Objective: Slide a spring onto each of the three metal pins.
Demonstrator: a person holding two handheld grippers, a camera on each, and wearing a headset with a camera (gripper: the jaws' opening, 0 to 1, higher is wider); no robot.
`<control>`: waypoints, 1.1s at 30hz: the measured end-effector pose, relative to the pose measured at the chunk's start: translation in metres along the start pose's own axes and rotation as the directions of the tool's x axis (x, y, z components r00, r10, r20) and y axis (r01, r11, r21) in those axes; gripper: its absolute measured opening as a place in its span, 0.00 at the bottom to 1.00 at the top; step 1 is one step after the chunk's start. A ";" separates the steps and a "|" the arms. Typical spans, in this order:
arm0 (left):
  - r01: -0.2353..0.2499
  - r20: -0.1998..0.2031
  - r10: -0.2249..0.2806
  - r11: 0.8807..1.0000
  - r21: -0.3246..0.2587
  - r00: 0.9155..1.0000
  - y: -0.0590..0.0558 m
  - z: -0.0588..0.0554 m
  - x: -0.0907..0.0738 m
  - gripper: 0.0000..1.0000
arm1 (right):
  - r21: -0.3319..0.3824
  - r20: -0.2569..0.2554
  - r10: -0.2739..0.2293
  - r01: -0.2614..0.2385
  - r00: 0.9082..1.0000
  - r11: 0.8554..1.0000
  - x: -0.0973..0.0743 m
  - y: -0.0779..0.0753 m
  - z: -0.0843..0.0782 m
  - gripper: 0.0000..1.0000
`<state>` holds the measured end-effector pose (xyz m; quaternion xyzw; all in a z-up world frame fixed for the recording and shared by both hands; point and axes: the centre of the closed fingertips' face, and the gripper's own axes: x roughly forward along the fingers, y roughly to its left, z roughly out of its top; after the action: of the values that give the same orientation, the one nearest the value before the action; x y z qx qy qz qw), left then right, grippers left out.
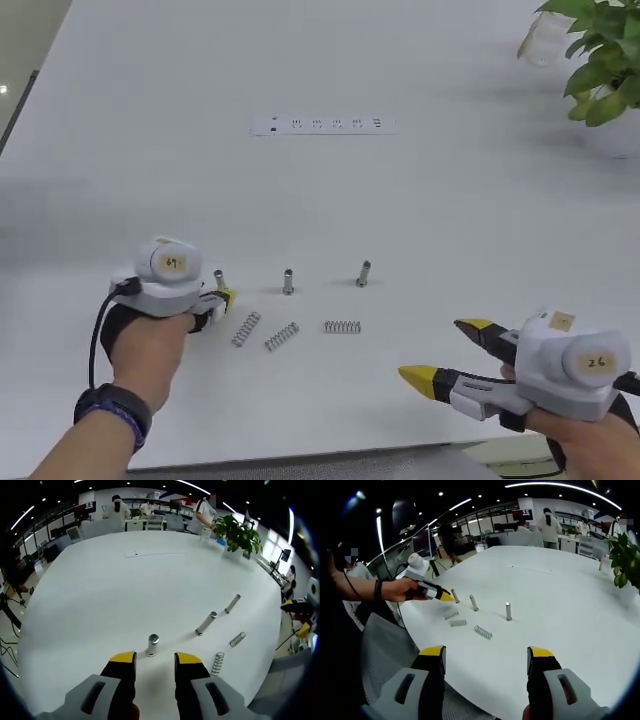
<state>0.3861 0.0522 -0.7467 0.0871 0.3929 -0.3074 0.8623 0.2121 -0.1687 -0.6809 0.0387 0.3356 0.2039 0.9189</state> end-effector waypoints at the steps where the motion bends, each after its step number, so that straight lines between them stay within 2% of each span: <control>1: 0.004 0.002 -0.004 1.000 0.000 1.000 -0.001 0.000 -0.001 0.26 | 0.000 -0.001 0.001 -0.001 1.000 1.000 0.000 0.000 0.000 0.65; 12: 0.021 0.002 -0.021 1.000 0.023 1.000 -0.002 -0.011 -0.015 0.33 | -0.004 -0.001 0.010 -0.010 1.000 1.000 0.004 0.004 -0.001 0.65; 24: 0.029 0.045 -0.032 0.999 0.045 0.998 0.009 -0.014 -0.047 0.40 | -0.016 -0.003 0.020 -0.020 1.000 1.000 0.007 0.006 0.001 0.65; 26: 0.043 0.059 -0.046 0.998 0.048 0.997 0.009 -0.013 -0.053 0.43 | -0.019 -0.004 0.022 -0.022 1.000 1.000 0.007 0.006 0.001 0.65; 28: 0.083 0.088 -0.087 0.995 0.046 0.992 0.004 -0.010 -0.058 0.45 | -0.021 -0.006 0.024 -0.024 1.000 0.999 0.008 0.007 0.001 0.65; 31: 0.088 0.095 -0.095 0.993 0.075 0.991 0.003 -0.011 -0.065 0.50 | -0.024 -0.007 0.028 -0.028 1.000 0.999 0.010 0.008 0.001 0.65; 33: 0.095 0.098 -0.102 0.993 0.074 0.990 0.003 -0.012 -0.069 0.52 | -0.026 -0.007 0.029 -0.030 1.000 0.999 0.010 0.009 0.002 0.65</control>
<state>0.3457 0.0907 -0.7045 0.0816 0.3413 -0.3671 0.8615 0.2173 -0.1565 -0.6835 0.0310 0.3355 0.2219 0.9150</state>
